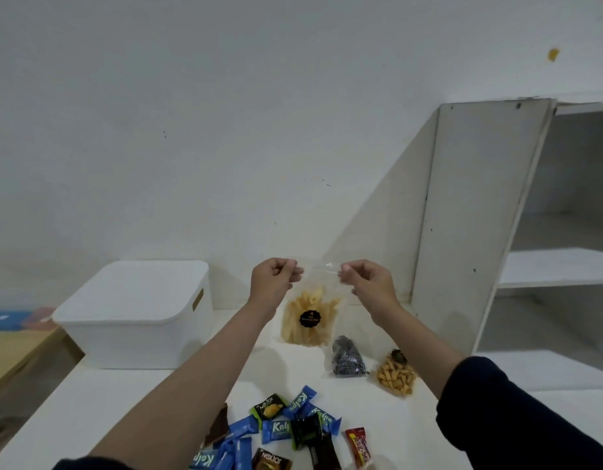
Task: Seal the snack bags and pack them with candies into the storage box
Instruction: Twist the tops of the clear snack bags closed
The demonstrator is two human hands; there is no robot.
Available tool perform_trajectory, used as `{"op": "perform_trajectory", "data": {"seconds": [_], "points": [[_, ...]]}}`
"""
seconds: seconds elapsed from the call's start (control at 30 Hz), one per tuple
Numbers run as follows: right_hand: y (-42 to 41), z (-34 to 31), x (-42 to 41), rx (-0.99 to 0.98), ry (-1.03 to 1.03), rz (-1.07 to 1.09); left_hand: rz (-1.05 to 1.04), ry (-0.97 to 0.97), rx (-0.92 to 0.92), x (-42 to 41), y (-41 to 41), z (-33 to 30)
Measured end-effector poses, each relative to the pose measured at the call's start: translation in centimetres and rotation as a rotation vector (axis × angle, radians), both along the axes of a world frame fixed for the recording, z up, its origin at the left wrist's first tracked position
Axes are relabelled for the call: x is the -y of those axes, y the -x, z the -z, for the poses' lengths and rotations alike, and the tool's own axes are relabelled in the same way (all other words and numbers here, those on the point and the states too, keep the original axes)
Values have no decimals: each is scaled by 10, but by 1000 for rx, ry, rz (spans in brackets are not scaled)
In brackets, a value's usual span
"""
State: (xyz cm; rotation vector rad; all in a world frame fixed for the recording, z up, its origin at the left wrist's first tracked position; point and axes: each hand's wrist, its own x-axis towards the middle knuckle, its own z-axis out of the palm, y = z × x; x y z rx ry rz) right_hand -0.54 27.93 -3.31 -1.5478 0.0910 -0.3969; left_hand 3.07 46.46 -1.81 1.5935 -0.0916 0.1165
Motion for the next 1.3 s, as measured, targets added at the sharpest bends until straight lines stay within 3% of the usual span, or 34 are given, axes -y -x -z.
{"op": "perform_trajectory", "data": {"seconds": [0.17,0.33,0.4,0.6,0.7,0.93,1.3], "points": [[-1,-9,2,40,-95,59,118,82,9,-6,8,-8],[3,-15,2,61,-61,58,160,-6,57,-12,18,-14],[5,-17,4,77,81,74,160,-69,78,-13,18,-16],[20,-35,6,284,832,61,188,-286,163,-4,18,-26],[21,-46,3,222,1002,4,207,-376,202,5,20,-29],[19,-60,9,117,1051,-162,238,-362,209,8,24,-30],[18,-65,1,148,998,-258,232,-255,200,9,25,-36]]}}
